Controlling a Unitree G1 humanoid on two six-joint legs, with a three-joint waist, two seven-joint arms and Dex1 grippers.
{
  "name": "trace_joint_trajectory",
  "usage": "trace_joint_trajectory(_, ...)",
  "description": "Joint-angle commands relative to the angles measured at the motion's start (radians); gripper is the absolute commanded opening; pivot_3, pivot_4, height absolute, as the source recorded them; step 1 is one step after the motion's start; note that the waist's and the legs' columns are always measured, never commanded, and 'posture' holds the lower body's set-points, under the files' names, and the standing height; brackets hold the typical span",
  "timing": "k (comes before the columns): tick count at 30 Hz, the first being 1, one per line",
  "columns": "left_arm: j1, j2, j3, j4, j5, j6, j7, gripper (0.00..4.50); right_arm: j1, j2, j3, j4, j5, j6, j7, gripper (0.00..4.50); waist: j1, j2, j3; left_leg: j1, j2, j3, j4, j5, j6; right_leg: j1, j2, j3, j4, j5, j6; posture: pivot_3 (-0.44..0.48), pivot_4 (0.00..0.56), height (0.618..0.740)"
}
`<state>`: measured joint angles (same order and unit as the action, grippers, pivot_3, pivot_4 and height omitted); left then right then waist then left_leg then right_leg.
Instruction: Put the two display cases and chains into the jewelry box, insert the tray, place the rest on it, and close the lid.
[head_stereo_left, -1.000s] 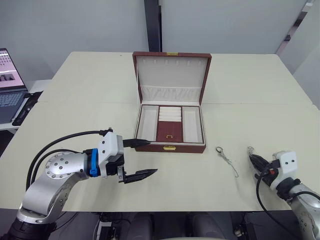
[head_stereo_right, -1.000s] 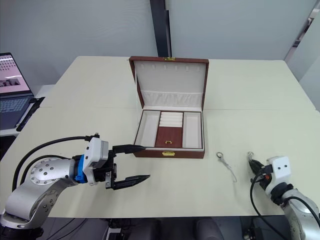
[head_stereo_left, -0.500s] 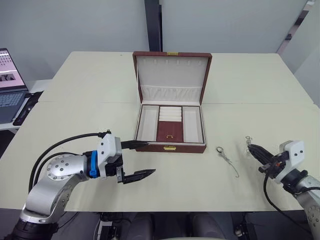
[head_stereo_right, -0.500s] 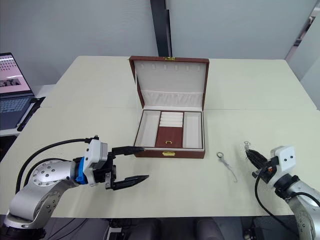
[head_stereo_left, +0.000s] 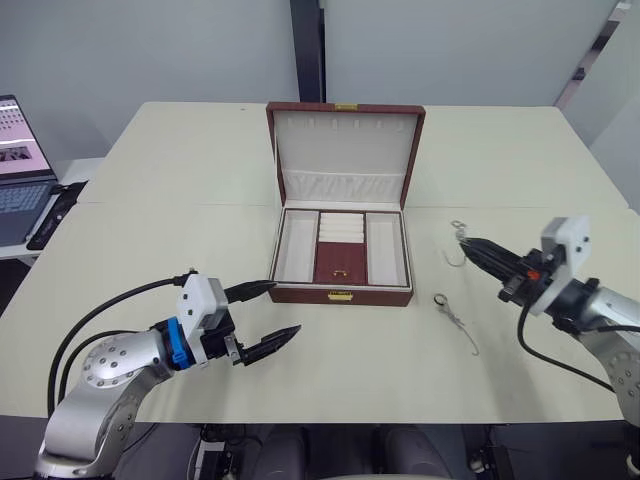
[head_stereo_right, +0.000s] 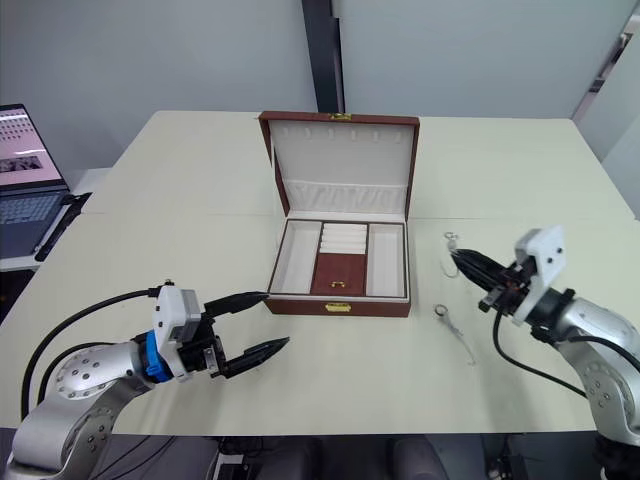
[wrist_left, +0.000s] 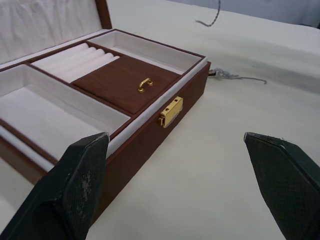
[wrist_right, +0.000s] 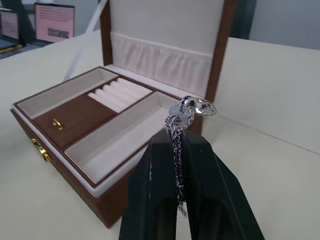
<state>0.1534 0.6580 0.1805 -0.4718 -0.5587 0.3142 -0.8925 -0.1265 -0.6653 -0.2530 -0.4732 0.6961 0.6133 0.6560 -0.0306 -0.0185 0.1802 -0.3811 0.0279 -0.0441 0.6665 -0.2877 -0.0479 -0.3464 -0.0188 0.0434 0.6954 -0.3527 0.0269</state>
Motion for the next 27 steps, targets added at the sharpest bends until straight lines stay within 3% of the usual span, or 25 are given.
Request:
trace_joint_trajectory(1, 0.054, -0.030, 0.085, -0.075, -0.044, 0.008, 0.072, 4.50, -0.146, -0.001, 0.087, 0.004, 0.024, 0.046, 0.022, 0.02, -0.002, 0.000, 0.000, 0.000, 0.000, 0.000, 0.000, 0.000, 0.000, 0.000, 0.000, 0.000, 0.000, 0.000, 0.000, 0.000, 0.150, 0.740)
trace_joint_trajectory(9, 0.222, -0.099, 0.173, -0.187, -0.047, -0.006, 0.171, 4.50, -0.450, 0.136, 0.315, 0.139, -0.039, 0.085, 0.049, 0.02, -0.001, -0.001, 0.000, -0.002, 0.001, 0.000, -0.001, 0.000, 0.000, -0.003, 0.000, 0.000, 0.000, 0.000, 0.000, 0.000, 0.150, 0.740)
trace_joint_trajectory(19, 0.373, -0.179, 0.204, -0.352, -0.050, 0.003, 0.297, 4.50, -0.593, 0.283, 0.451, 0.303, -0.135, 0.033, 0.115, 0.02, -0.001, -0.001, 0.001, -0.003, 0.001, -0.001, -0.001, 0.000, 0.000, -0.005, 0.000, -0.001, 0.000, 0.000, 0.000, 0.000, 0.150, 0.740)
trace_joint_trajectory(27, 0.423, -0.214, 0.186, -0.355, -0.020, -0.038, 0.315, 4.50, -0.654, 0.381, 0.529, 0.447, -0.258, -0.059, 0.147, 0.02, -0.002, -0.001, 0.001, -0.003, 0.000, 0.000, -0.001, 0.000, 0.000, -0.005, 0.000, 0.000, 0.001, 0.000, 0.000, 0.000, 0.150, 0.740)
